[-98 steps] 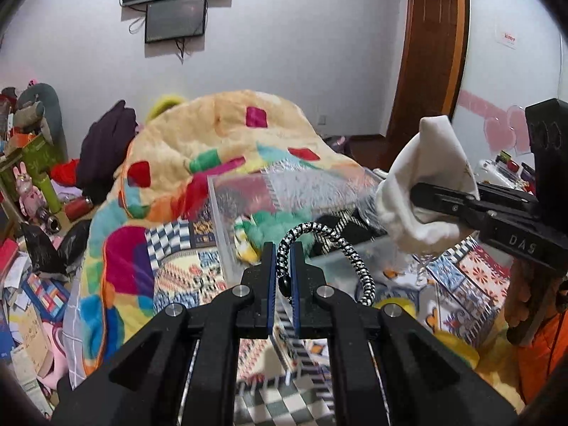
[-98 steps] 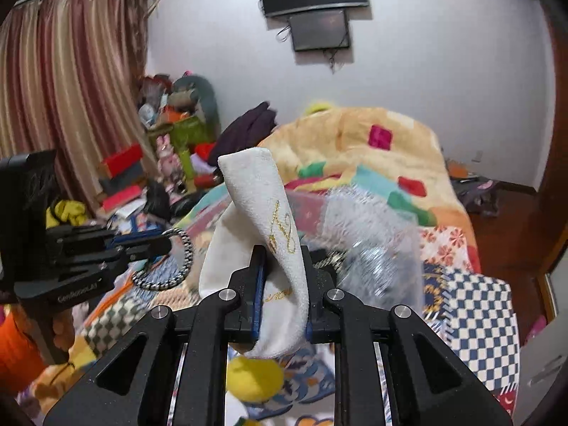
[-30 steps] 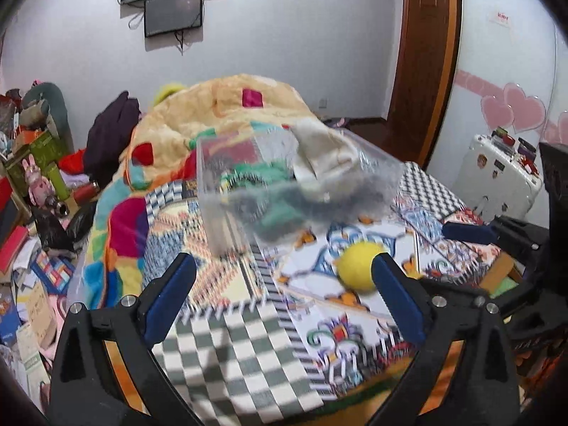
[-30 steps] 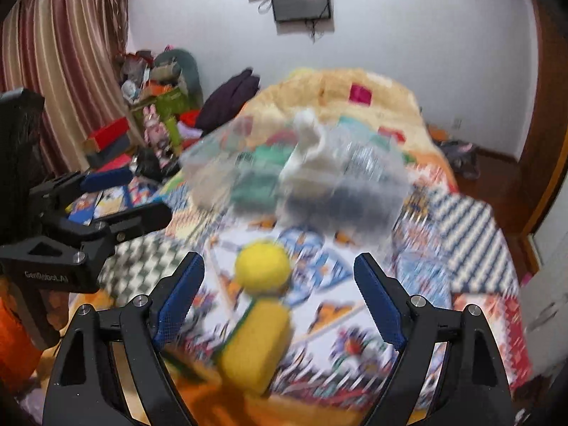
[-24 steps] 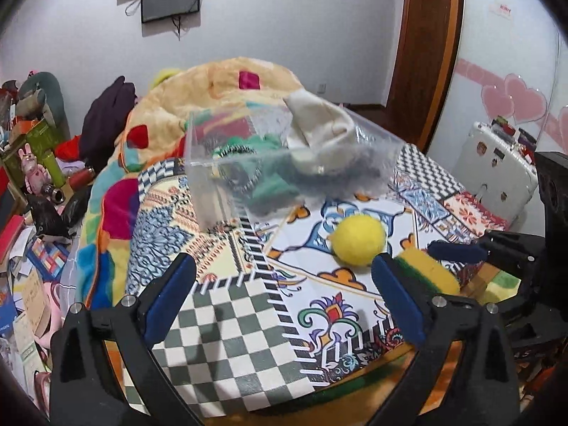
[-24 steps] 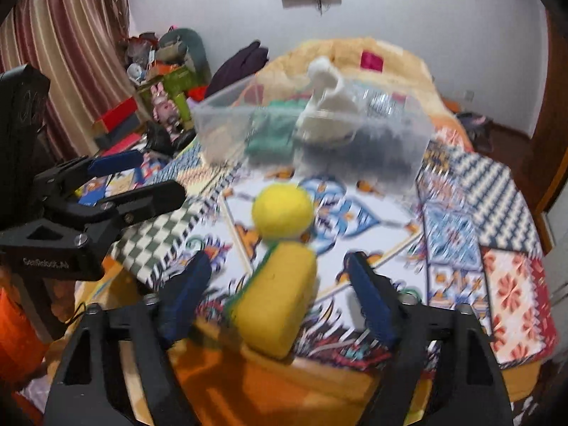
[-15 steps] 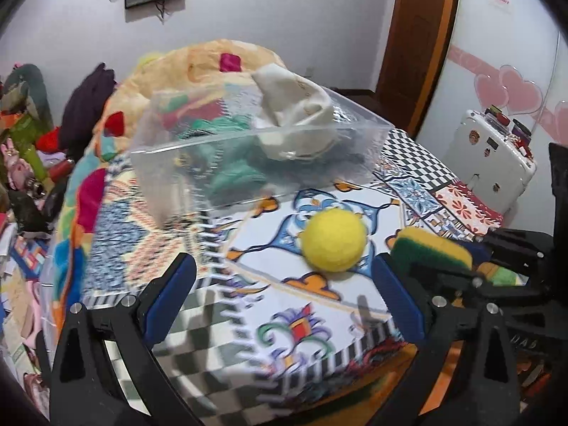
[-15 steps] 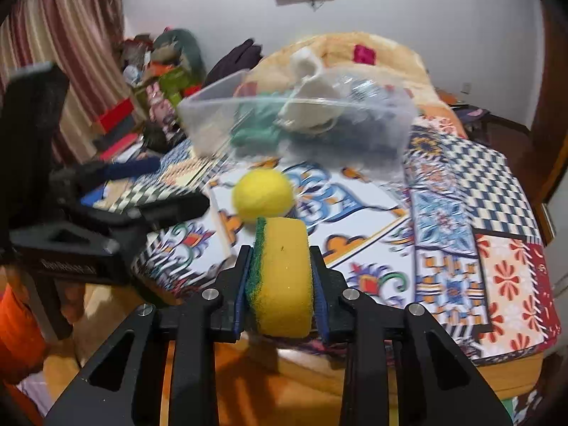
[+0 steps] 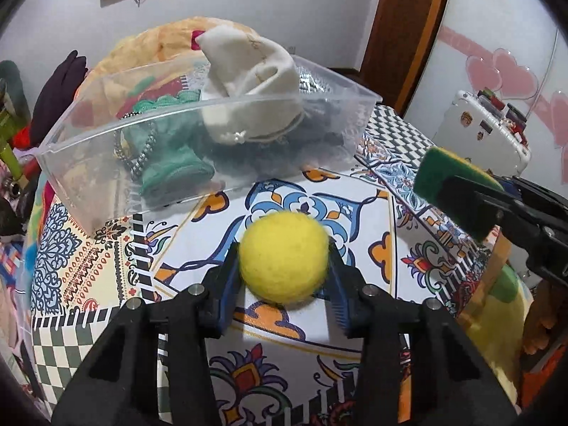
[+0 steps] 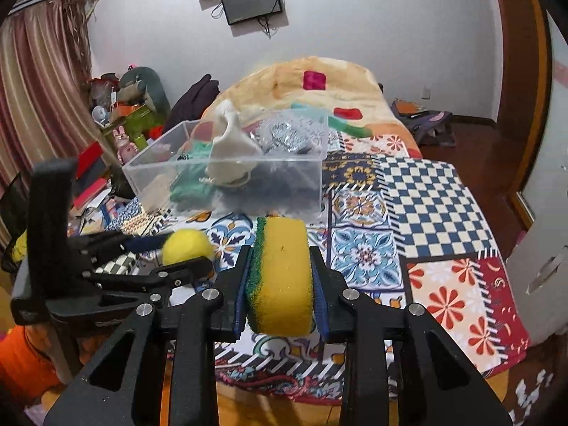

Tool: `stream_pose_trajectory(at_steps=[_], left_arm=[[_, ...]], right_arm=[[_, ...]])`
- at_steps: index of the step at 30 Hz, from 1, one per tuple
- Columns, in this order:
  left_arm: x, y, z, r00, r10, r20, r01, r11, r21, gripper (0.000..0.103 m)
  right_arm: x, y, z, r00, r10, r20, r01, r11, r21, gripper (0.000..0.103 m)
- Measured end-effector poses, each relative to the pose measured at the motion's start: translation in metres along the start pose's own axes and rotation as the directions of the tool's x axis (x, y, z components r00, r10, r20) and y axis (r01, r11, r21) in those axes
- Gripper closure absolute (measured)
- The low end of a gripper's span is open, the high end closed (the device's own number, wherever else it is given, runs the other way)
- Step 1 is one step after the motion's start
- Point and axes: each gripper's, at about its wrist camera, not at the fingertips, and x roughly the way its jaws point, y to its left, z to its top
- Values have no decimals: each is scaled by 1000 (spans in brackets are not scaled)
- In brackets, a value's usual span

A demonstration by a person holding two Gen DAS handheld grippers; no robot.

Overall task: Organize soft objects
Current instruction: 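Grasp the yellow-green sponge with the right tool while the left tool grasps the yellow ball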

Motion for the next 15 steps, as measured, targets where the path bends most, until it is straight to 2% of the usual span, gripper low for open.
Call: stream_pose_trajectory(at_steps=[8,15], left_arm=[[-36,16,14,994,7,113,-4,1000,-27,59],[-68,44,40,972,60,228,-45,996,-70,59]], right_arm=[[0,6,27,998,0,69,1,1000,-26,76],[3,10,58,989,3,147,3,999,-41,76]])
